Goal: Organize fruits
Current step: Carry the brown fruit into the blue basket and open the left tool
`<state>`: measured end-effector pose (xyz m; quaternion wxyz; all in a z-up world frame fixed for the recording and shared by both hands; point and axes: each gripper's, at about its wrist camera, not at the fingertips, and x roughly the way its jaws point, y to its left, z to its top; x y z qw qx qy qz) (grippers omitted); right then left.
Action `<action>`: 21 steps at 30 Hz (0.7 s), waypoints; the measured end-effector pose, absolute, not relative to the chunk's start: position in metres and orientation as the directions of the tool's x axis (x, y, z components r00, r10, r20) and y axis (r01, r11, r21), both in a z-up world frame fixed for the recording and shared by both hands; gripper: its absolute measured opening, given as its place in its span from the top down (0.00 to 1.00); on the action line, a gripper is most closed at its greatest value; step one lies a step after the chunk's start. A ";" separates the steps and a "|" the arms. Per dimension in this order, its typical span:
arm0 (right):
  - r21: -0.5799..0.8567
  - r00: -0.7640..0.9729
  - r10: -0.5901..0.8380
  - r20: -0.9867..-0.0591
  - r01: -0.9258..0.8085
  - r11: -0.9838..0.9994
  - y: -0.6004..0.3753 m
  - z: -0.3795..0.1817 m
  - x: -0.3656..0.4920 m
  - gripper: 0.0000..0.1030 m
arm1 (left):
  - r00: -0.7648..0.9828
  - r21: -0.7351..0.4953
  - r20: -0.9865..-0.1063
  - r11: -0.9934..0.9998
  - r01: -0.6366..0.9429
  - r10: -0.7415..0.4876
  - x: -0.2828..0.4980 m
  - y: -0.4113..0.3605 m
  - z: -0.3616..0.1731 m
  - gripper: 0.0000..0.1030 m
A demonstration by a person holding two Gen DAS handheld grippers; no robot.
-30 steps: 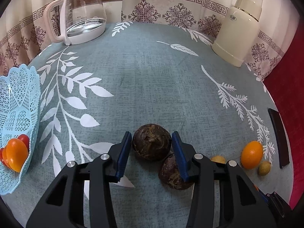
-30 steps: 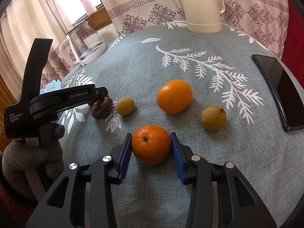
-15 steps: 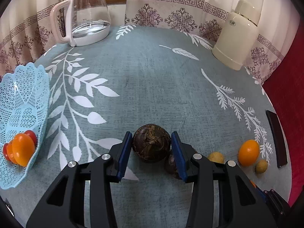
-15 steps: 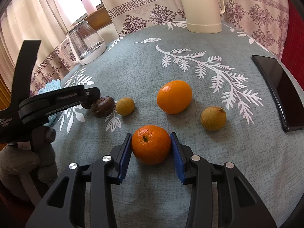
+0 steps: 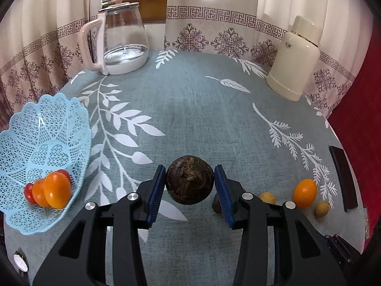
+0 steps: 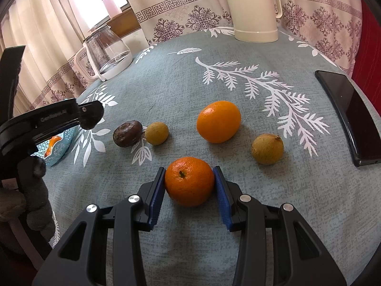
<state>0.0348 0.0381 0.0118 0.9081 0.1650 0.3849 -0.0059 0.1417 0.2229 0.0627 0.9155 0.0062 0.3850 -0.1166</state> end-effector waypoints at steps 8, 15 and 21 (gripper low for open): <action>0.280 0.702 0.105 -0.705 0.139 0.950 0.039 0.012 0.035 0.60 | 0.702 -0.083 -0.685 0.978 0.190 -0.195 0.136 0.240 0.073 0.58; 0.261 0.699 0.091 -0.709 0.141 0.955 0.041 0.012 0.035 0.60 | 0.725 -0.092 -0.666 0.984 0.153 -0.175 0.133 0.260 0.081 0.58; 0.246 0.697 0.078 -0.712 0.144 0.959 0.044 0.013 0.035 0.60 | 0.740 -0.110 -0.654 0.987 0.115 -0.159 0.131 0.283 0.085 0.58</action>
